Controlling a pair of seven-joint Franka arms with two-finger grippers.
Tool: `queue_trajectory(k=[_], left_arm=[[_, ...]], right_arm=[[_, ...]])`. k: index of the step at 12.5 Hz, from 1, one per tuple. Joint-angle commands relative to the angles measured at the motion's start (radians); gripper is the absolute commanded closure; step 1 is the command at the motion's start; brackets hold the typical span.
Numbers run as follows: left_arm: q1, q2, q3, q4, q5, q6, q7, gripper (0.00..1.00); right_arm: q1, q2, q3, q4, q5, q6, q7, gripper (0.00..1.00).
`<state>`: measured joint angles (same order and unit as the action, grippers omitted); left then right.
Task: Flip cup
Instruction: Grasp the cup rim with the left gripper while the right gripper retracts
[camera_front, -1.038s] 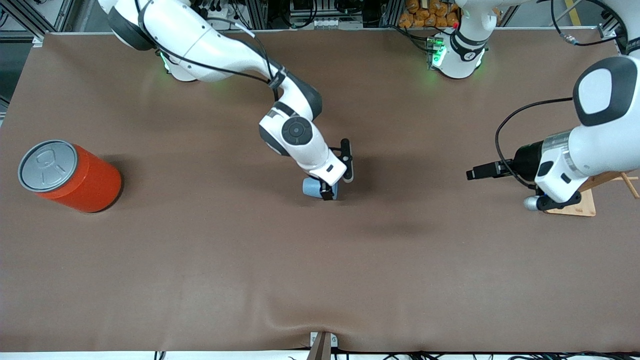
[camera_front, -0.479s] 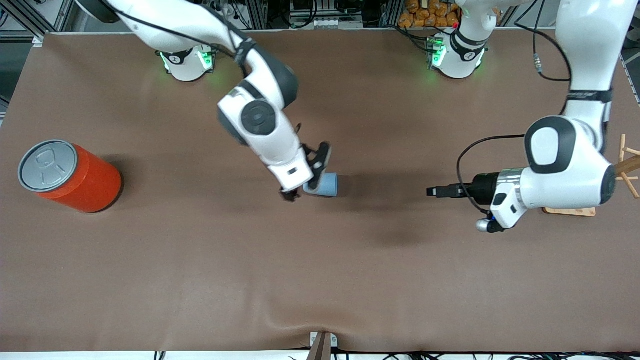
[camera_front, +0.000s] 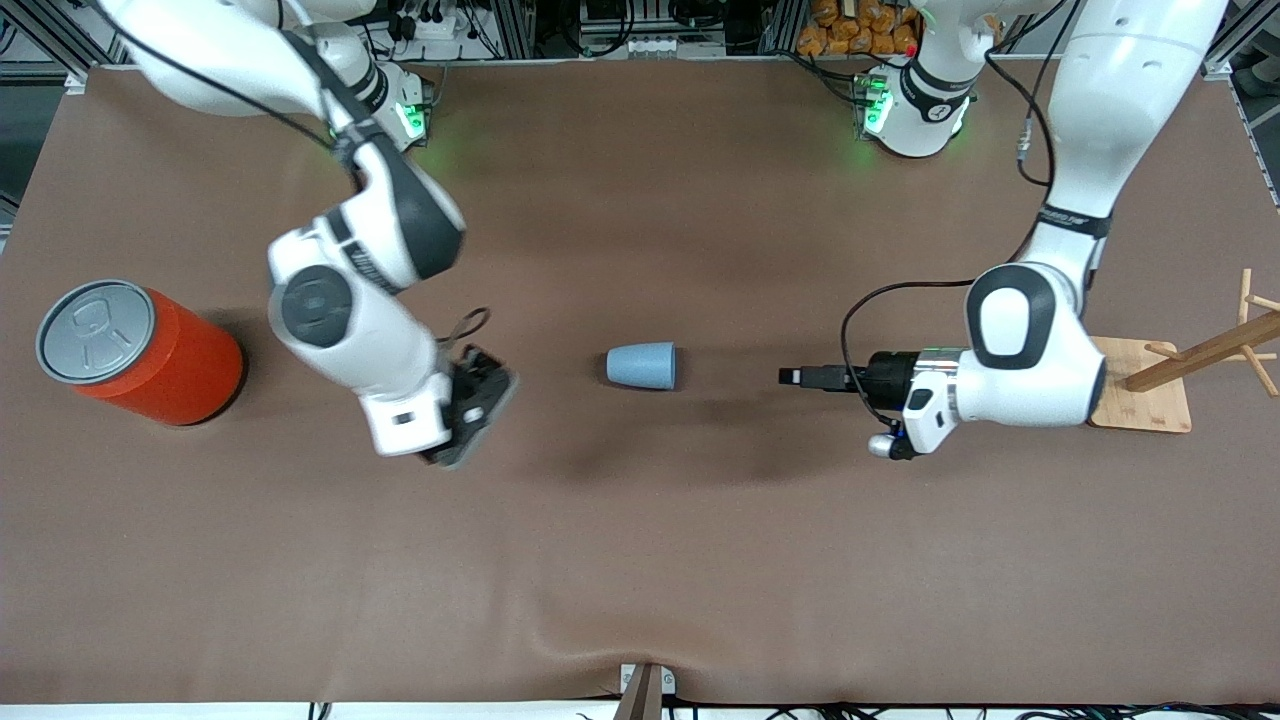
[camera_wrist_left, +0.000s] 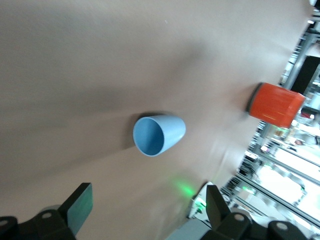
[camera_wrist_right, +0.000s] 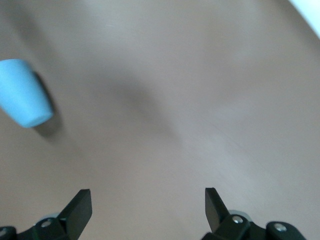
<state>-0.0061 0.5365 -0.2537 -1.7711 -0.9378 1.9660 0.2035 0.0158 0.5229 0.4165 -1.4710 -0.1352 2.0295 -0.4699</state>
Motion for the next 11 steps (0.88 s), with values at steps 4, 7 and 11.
queue_trajectory(k=[4,7,11], left_arm=[[-0.052,0.016,-0.006,-0.145,-0.33,0.114,0.296,0.0],[-0.115,0.027,-0.006,-0.154,-0.403,0.186,0.329,0.04],[-0.143,0.106,-0.007,-0.156,-0.611,0.188,0.596,0.16]], right_arm=[[-0.149,-0.144,-0.017,-0.032,0.016,-0.092,0.172,0.0],[-0.071,-0.257,-0.18,-0.034,0.04,-0.204,0.185,0.0],[0.053,-0.369,-0.459,-0.032,0.181,-0.377,0.201,0.0]])
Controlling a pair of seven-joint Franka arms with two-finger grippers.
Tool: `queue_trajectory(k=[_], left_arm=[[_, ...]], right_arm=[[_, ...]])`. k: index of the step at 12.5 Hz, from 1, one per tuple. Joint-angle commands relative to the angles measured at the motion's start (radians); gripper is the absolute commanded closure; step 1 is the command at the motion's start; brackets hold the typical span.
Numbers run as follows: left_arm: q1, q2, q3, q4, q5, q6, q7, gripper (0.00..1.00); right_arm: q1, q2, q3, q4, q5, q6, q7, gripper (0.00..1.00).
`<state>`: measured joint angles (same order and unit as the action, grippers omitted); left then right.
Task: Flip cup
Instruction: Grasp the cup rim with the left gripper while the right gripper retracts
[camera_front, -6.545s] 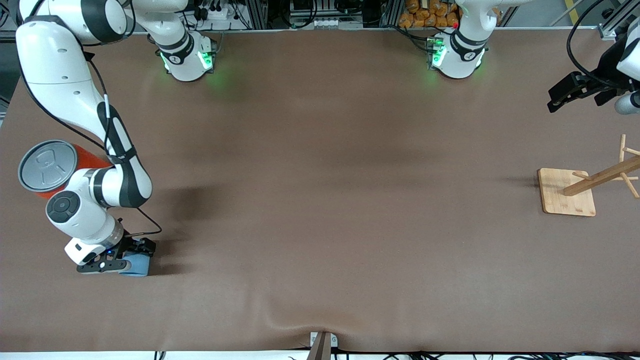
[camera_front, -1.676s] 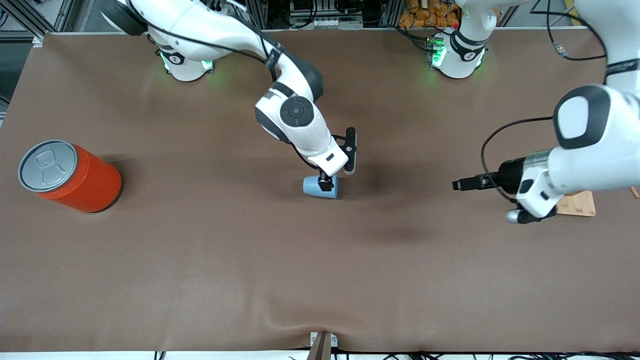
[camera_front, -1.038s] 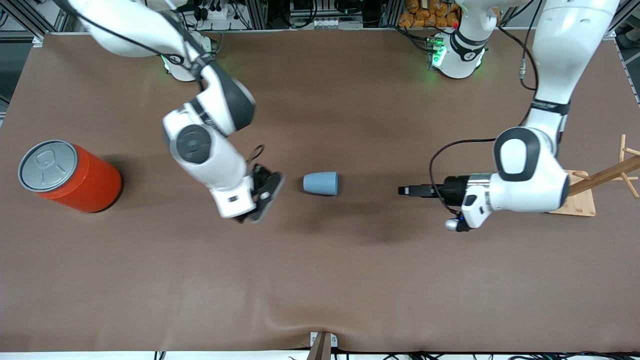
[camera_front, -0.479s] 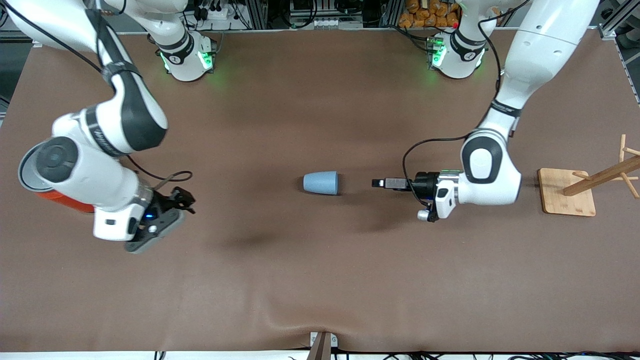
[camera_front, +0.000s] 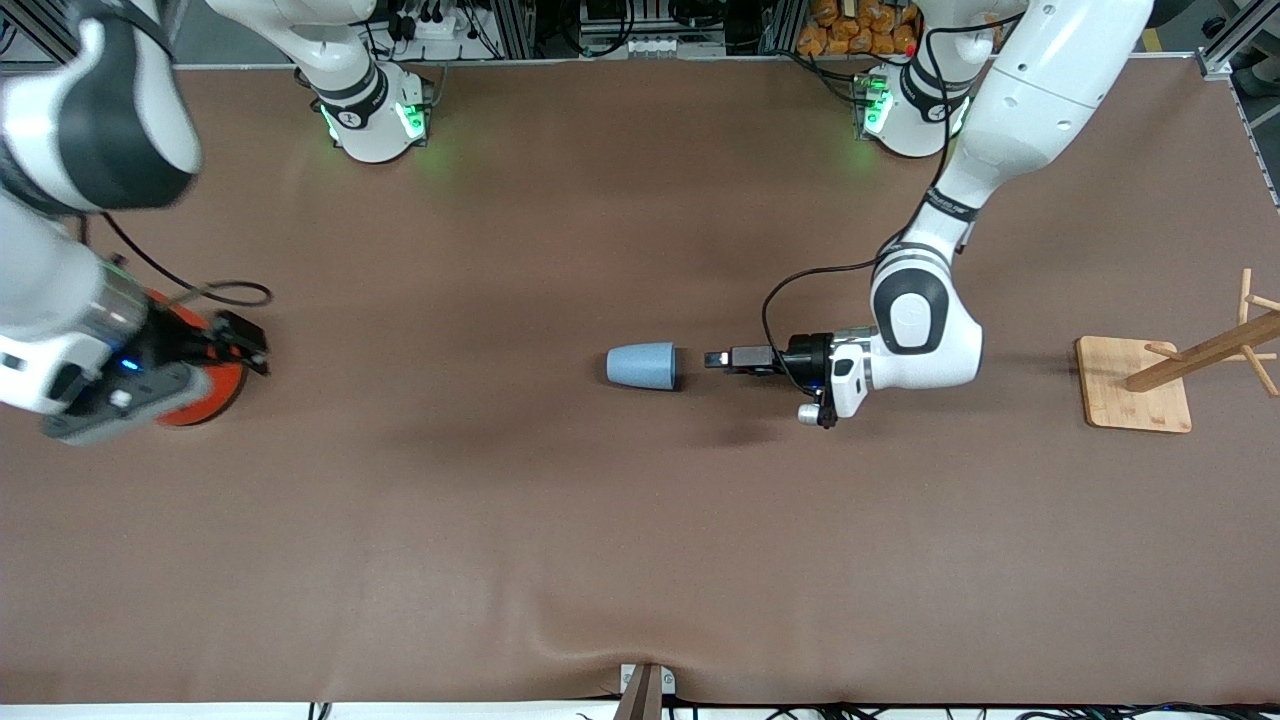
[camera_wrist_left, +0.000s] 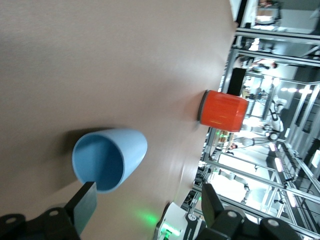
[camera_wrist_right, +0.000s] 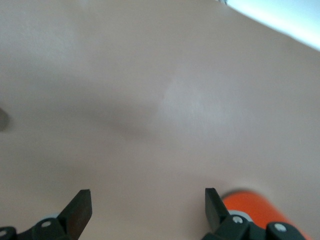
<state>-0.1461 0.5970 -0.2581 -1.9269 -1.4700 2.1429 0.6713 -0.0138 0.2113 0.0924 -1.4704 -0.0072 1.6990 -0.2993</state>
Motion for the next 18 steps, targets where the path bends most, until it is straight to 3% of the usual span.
queue_trajectory(k=[1,2,4,5,7,8,15,16,17,18], left_arm=[[-0.015,0.061,-0.001,0.0,-0.113,0.011,0.167,0.24],[-0.026,0.063,-0.001,0.0,-0.137,0.011,0.174,0.29],[-0.05,0.072,-0.001,0.009,-0.177,0.028,0.174,0.33],[-0.069,0.082,-0.001,0.017,-0.199,0.035,0.175,0.35],[-0.09,0.093,0.0,0.02,-0.22,0.058,0.175,0.35],[-0.09,0.095,0.0,0.019,-0.22,0.058,0.177,0.35],[-0.139,0.147,0.0,0.051,-0.236,0.091,0.18,0.45],[-0.156,0.149,0.0,0.052,-0.245,0.1,0.18,0.5],[-0.168,0.149,0.0,0.054,-0.26,0.121,0.18,0.6],[-0.179,0.155,0.0,0.061,-0.263,0.132,0.18,0.81]], right_arm=[[0.131,-0.069,-0.207,-0.033,0.059,-0.071,0.043,0.0],[0.152,-0.07,-0.255,-0.031,0.062,-0.097,0.058,0.0],[0.127,-0.093,-0.25,-0.031,0.066,-0.122,0.095,0.0],[0.108,-0.102,-0.232,-0.03,0.066,-0.146,0.13,0.0],[-0.007,-0.125,-0.13,-0.027,0.064,-0.206,0.175,0.0],[-0.03,-0.142,-0.122,-0.027,0.064,-0.22,0.177,0.0],[-0.012,-0.223,-0.186,-0.022,0.044,-0.323,0.212,0.0],[-0.015,-0.236,-0.188,-0.022,0.044,-0.34,0.215,0.0],[-0.021,-0.249,-0.188,-0.025,0.041,-0.338,0.213,0.0],[-0.026,-0.257,-0.186,-0.025,0.027,-0.323,0.206,0.0]])
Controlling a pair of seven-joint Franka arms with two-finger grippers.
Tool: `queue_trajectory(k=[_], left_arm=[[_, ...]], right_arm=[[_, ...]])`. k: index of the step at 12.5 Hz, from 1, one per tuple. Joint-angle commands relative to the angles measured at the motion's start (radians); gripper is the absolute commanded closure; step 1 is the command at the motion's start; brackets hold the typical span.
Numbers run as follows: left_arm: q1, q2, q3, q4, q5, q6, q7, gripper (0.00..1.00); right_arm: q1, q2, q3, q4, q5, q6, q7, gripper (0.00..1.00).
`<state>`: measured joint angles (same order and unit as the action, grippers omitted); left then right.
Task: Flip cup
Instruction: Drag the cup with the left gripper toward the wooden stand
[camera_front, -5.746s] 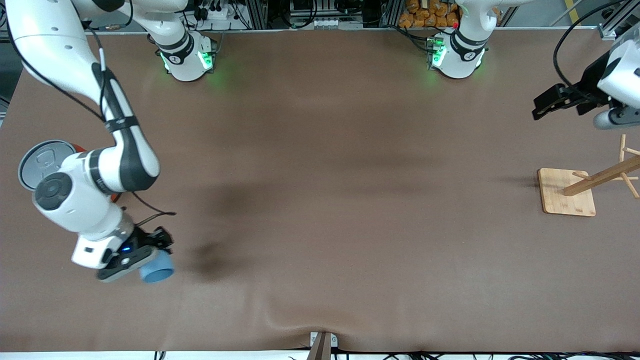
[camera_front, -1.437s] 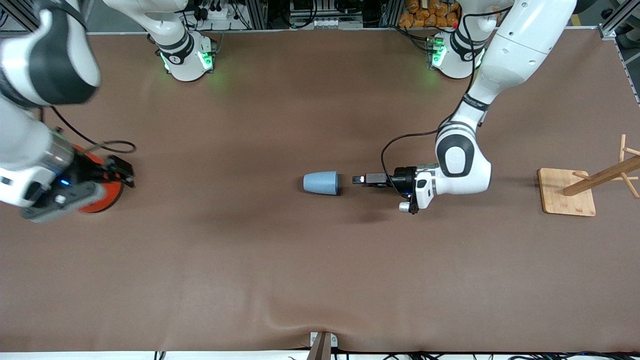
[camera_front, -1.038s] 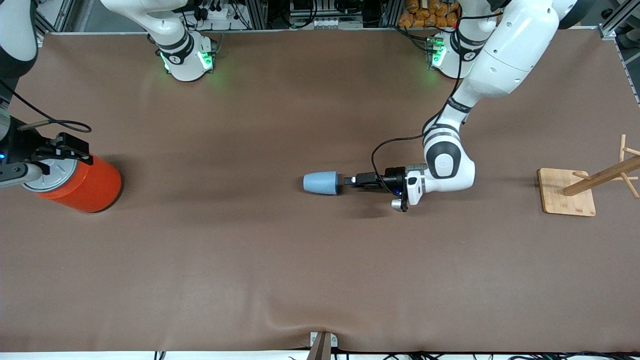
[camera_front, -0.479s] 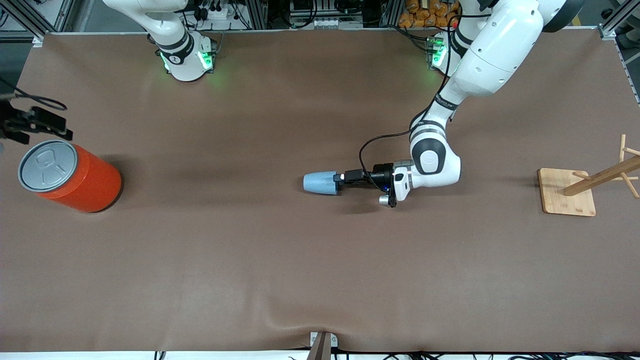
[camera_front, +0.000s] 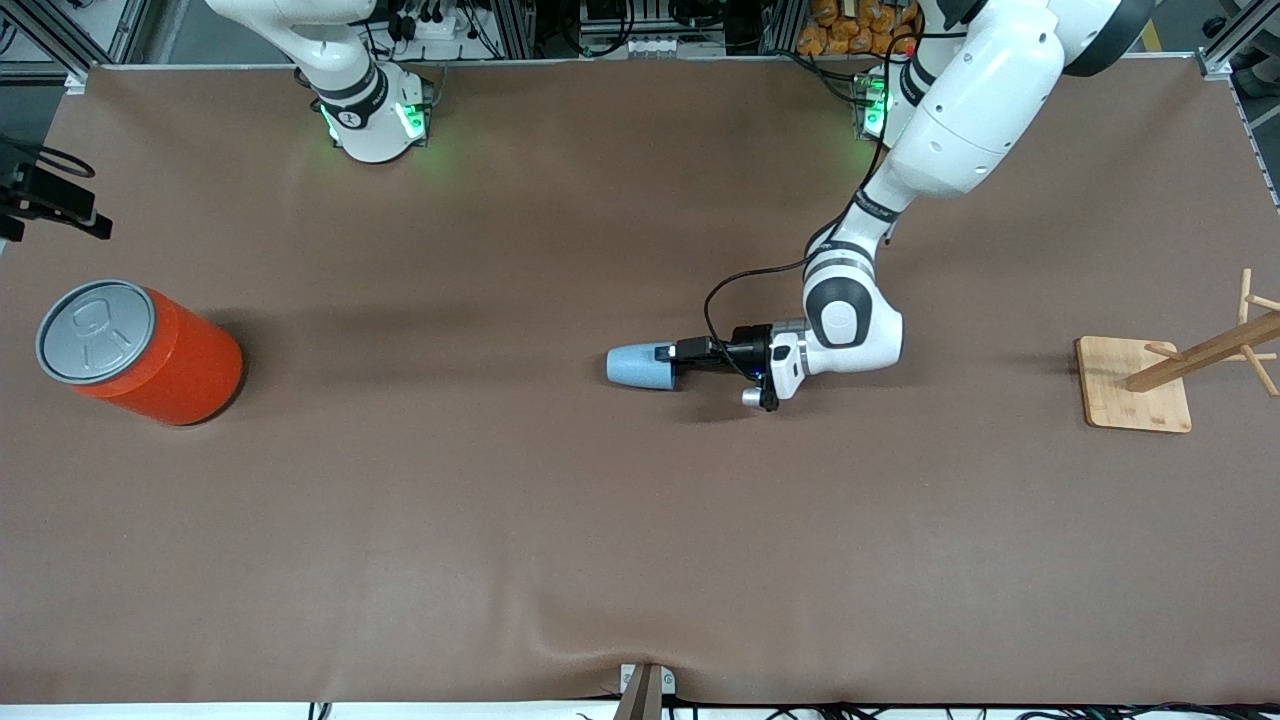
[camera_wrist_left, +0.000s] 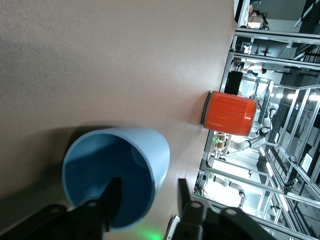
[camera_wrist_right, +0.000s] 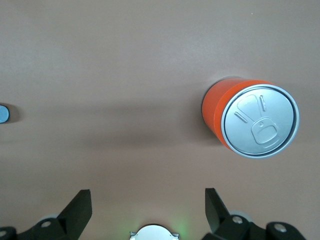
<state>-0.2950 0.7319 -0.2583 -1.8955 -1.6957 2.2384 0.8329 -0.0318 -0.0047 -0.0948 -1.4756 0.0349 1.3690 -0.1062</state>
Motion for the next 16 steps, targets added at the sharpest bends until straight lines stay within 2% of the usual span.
queue_trajectory(k=[1,3,6,10,12,16], left_arm=[[-0.032,0.032,0.001,0.038,-0.038,0.038,0.017,1.0],[-0.036,0.043,0.004,0.05,-0.033,0.055,0.015,1.0],[-0.035,0.034,0.004,0.07,-0.027,0.081,-0.003,1.0],[-0.029,-0.017,0.014,0.102,-0.015,0.083,-0.162,1.0],[-0.01,-0.064,0.019,0.104,0.065,0.083,-0.275,1.0],[0.031,-0.231,0.044,0.09,0.281,0.081,-0.646,1.0]], right_arm=[[-0.007,-0.04,0.003,-0.023,-0.035,0.042,0.003,0.0],[-0.01,-0.026,0.003,-0.026,-0.04,0.11,-0.03,0.0],[-0.005,-0.011,0.003,-0.028,-0.036,0.108,-0.047,0.0],[0.003,-0.011,0.007,-0.023,-0.026,0.119,-0.043,0.0],[0.007,-0.011,0.01,-0.023,-0.02,0.117,-0.041,0.0],[0.021,-0.009,0.01,-0.023,-0.021,0.11,-0.041,0.0]])
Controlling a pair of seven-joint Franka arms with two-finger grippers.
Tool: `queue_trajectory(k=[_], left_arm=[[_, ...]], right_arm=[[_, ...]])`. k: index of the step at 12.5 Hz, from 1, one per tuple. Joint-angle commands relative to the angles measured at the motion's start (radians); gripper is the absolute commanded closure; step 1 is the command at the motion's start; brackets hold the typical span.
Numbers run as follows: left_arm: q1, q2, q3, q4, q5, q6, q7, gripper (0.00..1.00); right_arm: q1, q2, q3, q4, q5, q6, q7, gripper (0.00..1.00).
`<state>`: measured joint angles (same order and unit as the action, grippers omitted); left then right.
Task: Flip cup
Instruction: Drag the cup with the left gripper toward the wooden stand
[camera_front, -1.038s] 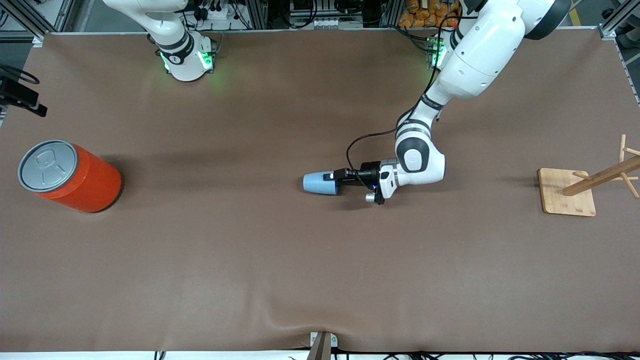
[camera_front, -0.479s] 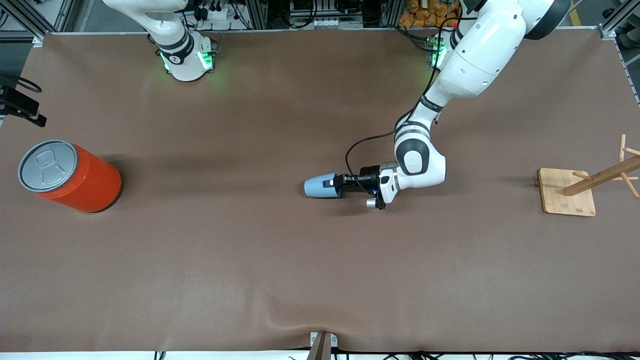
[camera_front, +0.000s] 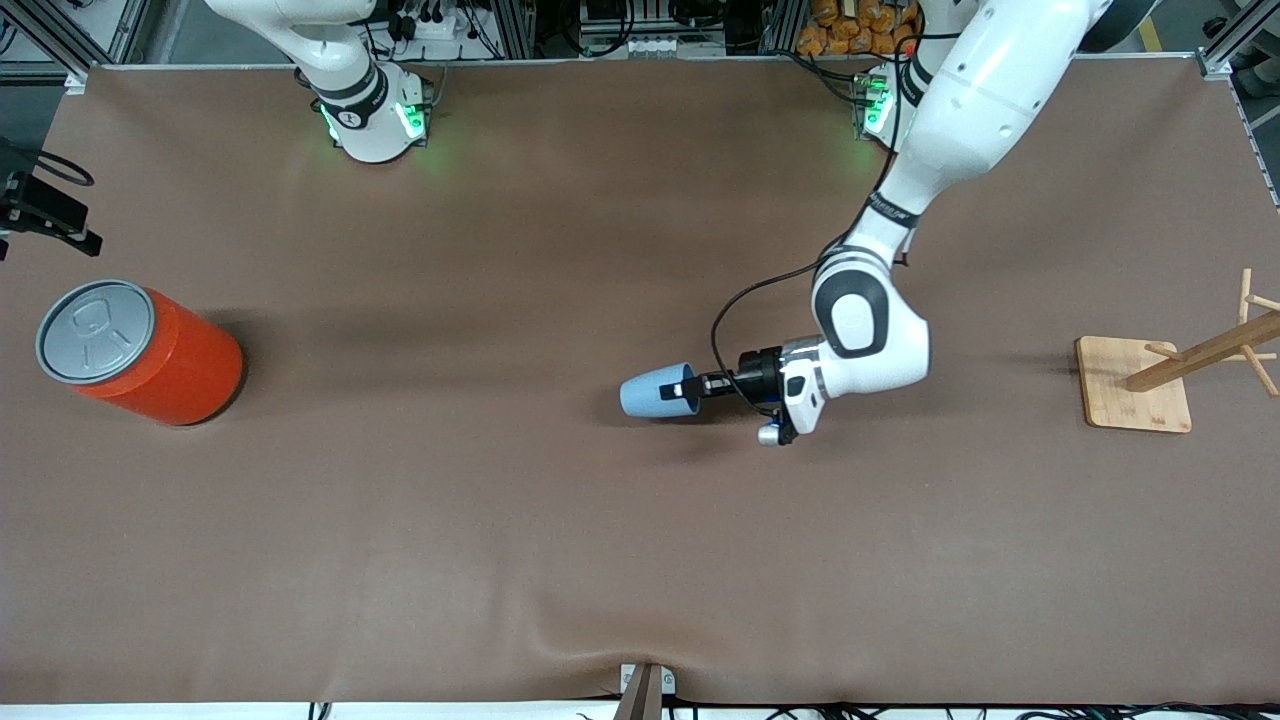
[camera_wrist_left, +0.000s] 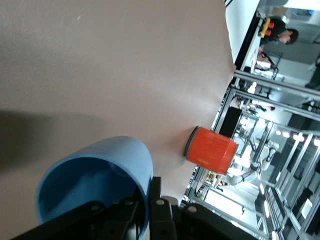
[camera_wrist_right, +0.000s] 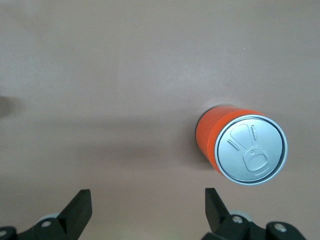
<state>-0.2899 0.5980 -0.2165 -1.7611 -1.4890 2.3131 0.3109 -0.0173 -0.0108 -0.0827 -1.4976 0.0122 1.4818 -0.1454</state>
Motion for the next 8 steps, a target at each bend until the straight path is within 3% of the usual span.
queue_trajectory(k=[1,5,8], left_arm=[[0.043,-0.133,0.003,-0.06,0.154,0.006,-0.213,1.0],[0.103,-0.199,0.002,-0.072,0.693,-0.001,-0.577,1.0],[0.171,-0.224,0.003,-0.08,0.893,-0.039,-0.624,1.0]], right_arm=[[0.007,-0.001,-0.002,-0.001,0.002,-0.003,-0.002,0.0],[0.011,-0.001,-0.002,-0.001,0.002,0.003,-0.01,0.0],[0.011,-0.001,-0.002,-0.001,0.002,0.008,-0.011,0.0]])
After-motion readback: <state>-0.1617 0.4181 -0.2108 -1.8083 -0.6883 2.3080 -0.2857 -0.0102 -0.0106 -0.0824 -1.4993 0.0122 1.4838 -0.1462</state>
